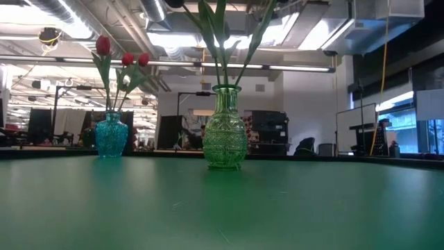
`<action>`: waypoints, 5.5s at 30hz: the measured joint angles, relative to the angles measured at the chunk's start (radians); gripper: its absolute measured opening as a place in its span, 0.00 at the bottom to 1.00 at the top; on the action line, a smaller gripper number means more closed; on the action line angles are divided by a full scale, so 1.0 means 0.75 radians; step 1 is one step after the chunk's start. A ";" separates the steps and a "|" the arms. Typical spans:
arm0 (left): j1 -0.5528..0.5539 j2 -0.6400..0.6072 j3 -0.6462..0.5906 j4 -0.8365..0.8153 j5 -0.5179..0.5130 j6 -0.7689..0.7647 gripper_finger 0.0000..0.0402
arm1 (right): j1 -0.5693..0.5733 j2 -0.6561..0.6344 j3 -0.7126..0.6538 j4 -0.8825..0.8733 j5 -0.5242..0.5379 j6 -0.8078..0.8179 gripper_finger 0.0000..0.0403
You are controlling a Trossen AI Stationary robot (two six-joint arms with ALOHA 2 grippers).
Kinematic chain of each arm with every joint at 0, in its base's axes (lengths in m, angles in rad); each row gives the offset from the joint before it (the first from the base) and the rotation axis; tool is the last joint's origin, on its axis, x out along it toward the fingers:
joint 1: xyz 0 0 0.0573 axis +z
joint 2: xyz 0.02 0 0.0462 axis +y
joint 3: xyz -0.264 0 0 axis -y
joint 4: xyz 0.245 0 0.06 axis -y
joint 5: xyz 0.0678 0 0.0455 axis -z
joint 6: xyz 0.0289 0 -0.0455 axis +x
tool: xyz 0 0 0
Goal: Sort flowers into vase by color
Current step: Put the dark red tulip into the bottom blue vase
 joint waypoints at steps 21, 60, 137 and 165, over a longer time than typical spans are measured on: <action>0.079 0.301 0.154 0.238 0.120 0.074 0.58 | -0.052 0.345 0.029 0.563 -0.358 -0.183 0.01; -0.025 0.397 0.175 0.433 -0.036 0.027 0.06 | -0.021 0.434 0.029 0.472 -0.349 -0.138 0.07; -0.980 -0.368 -0.297 -0.068 0.592 -0.091 0.01 | 0.371 0.445 0.029 0.085 0.621 0.455 0.67; -1.204 -0.469 -0.851 0.240 0.417 0.035 0.01 | 0.371 0.445 0.029 -0.055 0.817 0.750 0.67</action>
